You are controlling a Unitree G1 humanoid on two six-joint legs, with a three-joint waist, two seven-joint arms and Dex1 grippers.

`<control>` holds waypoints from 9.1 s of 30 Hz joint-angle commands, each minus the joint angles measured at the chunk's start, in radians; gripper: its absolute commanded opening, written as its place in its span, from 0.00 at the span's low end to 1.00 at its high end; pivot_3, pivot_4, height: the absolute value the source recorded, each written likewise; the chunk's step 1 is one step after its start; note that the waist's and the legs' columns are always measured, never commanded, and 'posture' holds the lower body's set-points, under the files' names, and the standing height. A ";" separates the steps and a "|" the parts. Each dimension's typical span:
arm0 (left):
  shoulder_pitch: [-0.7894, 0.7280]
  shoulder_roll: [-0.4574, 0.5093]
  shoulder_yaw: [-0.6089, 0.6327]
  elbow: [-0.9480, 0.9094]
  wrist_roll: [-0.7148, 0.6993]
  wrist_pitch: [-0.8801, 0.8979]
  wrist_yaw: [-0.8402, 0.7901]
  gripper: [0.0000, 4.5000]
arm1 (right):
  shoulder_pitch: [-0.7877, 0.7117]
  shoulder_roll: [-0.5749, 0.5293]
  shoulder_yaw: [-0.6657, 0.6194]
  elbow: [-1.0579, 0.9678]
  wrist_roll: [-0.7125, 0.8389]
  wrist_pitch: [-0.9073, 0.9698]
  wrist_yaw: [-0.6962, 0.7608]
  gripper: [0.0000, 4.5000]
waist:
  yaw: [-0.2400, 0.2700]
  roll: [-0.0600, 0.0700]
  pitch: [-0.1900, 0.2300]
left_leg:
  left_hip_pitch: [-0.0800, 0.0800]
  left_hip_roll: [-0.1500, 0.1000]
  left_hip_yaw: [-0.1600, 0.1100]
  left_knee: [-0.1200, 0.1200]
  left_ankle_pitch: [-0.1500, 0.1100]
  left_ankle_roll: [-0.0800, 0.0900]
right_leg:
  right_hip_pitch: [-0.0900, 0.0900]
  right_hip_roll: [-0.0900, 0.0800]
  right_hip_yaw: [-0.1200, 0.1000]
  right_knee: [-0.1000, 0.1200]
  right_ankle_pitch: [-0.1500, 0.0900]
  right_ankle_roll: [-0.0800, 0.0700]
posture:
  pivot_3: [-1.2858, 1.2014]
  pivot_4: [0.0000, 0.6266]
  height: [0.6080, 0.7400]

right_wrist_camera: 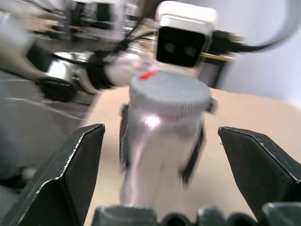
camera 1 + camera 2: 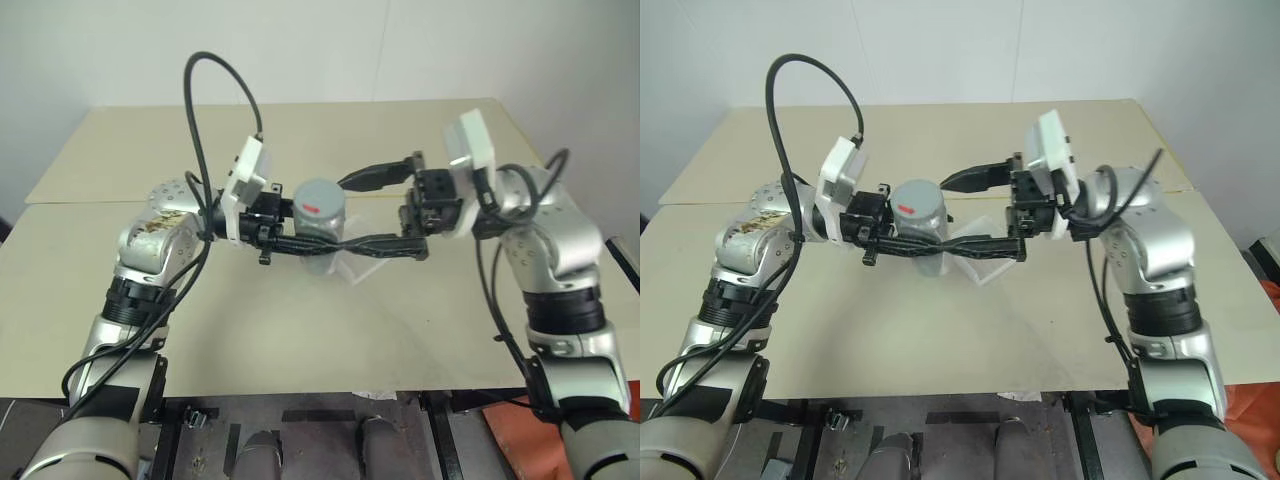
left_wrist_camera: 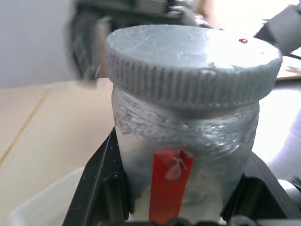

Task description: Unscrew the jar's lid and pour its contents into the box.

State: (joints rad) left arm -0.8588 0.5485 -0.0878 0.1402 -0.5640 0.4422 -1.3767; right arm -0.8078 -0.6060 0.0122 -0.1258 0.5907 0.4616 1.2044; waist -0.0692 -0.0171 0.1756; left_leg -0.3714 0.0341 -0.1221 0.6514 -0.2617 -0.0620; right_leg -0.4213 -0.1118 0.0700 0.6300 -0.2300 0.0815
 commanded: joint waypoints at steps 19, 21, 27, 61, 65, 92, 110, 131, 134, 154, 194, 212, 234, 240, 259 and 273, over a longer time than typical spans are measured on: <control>0.009 -0.089 0.004 0.039 0.056 -0.021 0.065 0.43 | -0.054 0.123 0.081 -0.193 -0.047 0.225 -0.454 1.00 | -0.002 0.000 0.000 | 0.000 0.000 0.000 0.000 0.000 0.000 | 0.000 0.000 0.000 0.000 0.000 0.000 | 0.52 0.24 1.00; 0.014 -0.089 0.007 0.028 0.052 -0.018 0.064 0.43 | -0.065 0.135 0.092 -0.177 -0.058 0.225 -0.459 1.00 | -0.003 0.000 0.000 | 0.000 0.000 0.000 0.000 0.000 0.000 | 0.000 0.000 0.000 0.000 0.000 0.000 | 0.52 0.24 1.00; 0.036 -0.068 0.020 -0.015 0.036 -0.003 0.055 0.43 | -0.090 0.181 0.085 -0.134 -0.076 0.242 -0.494 1.00 | -0.004 0.000 0.000 | 0.000 0.000 0.000 0.000 0.000 0.000 | 0.000 0.000 0.000 0.000 0.000 0.000 | 0.52 0.24 1.00; 0.002 -0.075 0.017 0.107 0.060 -0.113 -0.076 0.43 | -0.097 0.113 -0.011 -0.239 0.053 0.317 -0.525 1.00 | -0.002 0.000 0.001 | 0.000 0.000 0.000 -0.001 0.000 0.000 | 0.000 0.000 0.000 0.000 0.000 0.000 | 0.52 0.24 1.00; -0.025 -0.096 0.007 0.137 0.072 -0.132 -0.085 0.43 | -0.106 0.141 0.049 -0.239 0.026 0.320 -0.528 1.00 | -0.003 0.001 0.001 | 0.000 0.000 0.000 -0.001 0.000 0.000 | 0.000 0.000 0.000 0.000 0.000 0.000 | 0.52 0.24 1.00; -0.024 -0.076 0.024 0.135 0.081 -0.150 -0.079 0.43 | -0.087 0.147 0.119 -0.219 -0.052 0.318 -0.517 1.00 | -0.003 0.001 0.001 | 0.000 0.000 0.000 -0.001 0.000 0.000 | 0.000 0.000 0.000 0.000 0.000 0.000 | 0.52 0.24 1.00; -0.015 -0.039 0.031 0.109 0.059 -0.129 -0.083 0.43 | -0.041 0.036 0.006 -0.175 -0.038 0.320 -0.521 1.00 | -0.003 0.001 0.001 | 0.000 0.000 0.000 -0.001 0.000 0.000 | 0.000 0.000 0.000 0.000 0.000 0.000 | 0.52 0.24 1.00; -0.011 -0.068 0.039 0.146 0.088 -0.140 -0.065 0.43 | 0.031 -0.067 -0.078 -0.282 0.080 0.358 -0.457 1.00 | -0.001 0.001 0.001 | 0.000 0.000 0.000 -0.001 0.000 0.000 | 0.000 0.000 0.000 -0.001 0.000 0.000 | 0.52 0.24 1.00; -0.018 -0.084 0.033 0.165 0.100 -0.154 -0.058 0.43 | 0.028 -0.055 -0.077 -0.330 0.123 0.372 -0.458 1.00 | -0.002 0.001 0.001 | 0.000 0.000 0.000 -0.001 0.000 0.000 | 0.000 0.000 0.000 -0.001 0.000 0.000 | 0.52 0.24 1.00; -0.036 -0.096 0.036 0.169 0.107 -0.162 -0.061 0.43 | -0.116 0.162 0.107 -0.211 -0.015 0.349 -0.559 1.00 | -0.003 0.001 0.001 | 0.000 0.000 -0.001 -0.001 0.000 0.000 | 0.000 0.000 0.000 0.000 0.000 0.000 | 0.52 0.24 1.00; 0.011 -0.052 0.037 0.092 0.090 -0.126 -0.057 0.43 | 0.062 -0.052 -0.022 -0.305 0.038 0.359 -0.460 1.00 | -0.001 0.001 0.001 | 0.000 0.000 0.000 -0.001 0.000 0.000 | 0.000 0.000 0.000 0.000 0.000 0.000 | 0.52 0.24 1.00; 0.000 -0.092 0.028 0.126 0.123 -0.155 -0.030 0.43 | -0.051 0.046 0.042 -0.317 0.077 0.407 -0.529 1.00 | -0.002 0.001 0.001 | 0.000 0.000 -0.001 -0.001 0.000 0.000 | 0.000 0.000 0.000 0.000 0.000 0.000 | 0.52 0.24 1.00; 0.015 -0.082 0.031 0.099 0.121 -0.149 -0.028 0.43 | -0.071 0.122 0.078 -0.281 0.057 0.424 -0.546 0.96 | -0.002 0.001 0.001 | 0.000 0.000 -0.001 -0.001 0.000 0.000 | 0.000 0.000 0.000 0.000 0.000 0.000 | 0.52 0.24 1.00; 0.020 -0.081 0.029 0.097 0.123 -0.148 -0.029 0.43 | -0.076 0.130 0.072 -0.276 0.059 0.426 -0.550 0.61 | -0.002 0.001 0.001 | 0.000 0.000 -0.001 -0.001 0.000 0.000 | 0.000 0.000 0.000 0.000 0.000 0.000 | 0.52 0.24 1.00; 0.096 -0.014 0.065 0.063 0.140 -0.172 0.008 0.43 | 0.041 0.040 -0.179 -0.254 0.106 0.431 -0.716 0.61 | 0.003 0.002 0.002 | -0.001 0.000 -0.001 -0.001 0.000 0.000 | 0.000 0.000 0.000 0.000 0.000 0.000 | 0.52 0.24 1.00; 0.107 0.014 0.143 0.054 0.126 -0.117 0.158 0.43 | 0.421 0.088 -0.126 -0.007 -0.332 0.322 -1.057 0.61 | -0.006 0.002 0.002 | 0.002 0.000 0.000 -0.001 0.000 0.000 | 0.000 0.001 0.001 0.000 0.000 -0.001 | 0.52 0.24 1.00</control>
State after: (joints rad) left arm -0.7460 0.5570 0.0412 0.2238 -0.4328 0.3328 -1.2322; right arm -0.3763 -0.5264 -0.1219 -0.1567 0.3032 0.8147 0.1861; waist -0.0748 -0.0154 0.1772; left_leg -0.3699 0.0343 -0.1220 0.6498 -0.2616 -0.0618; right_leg -0.4210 -0.1111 0.0707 0.6302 -0.2299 0.0808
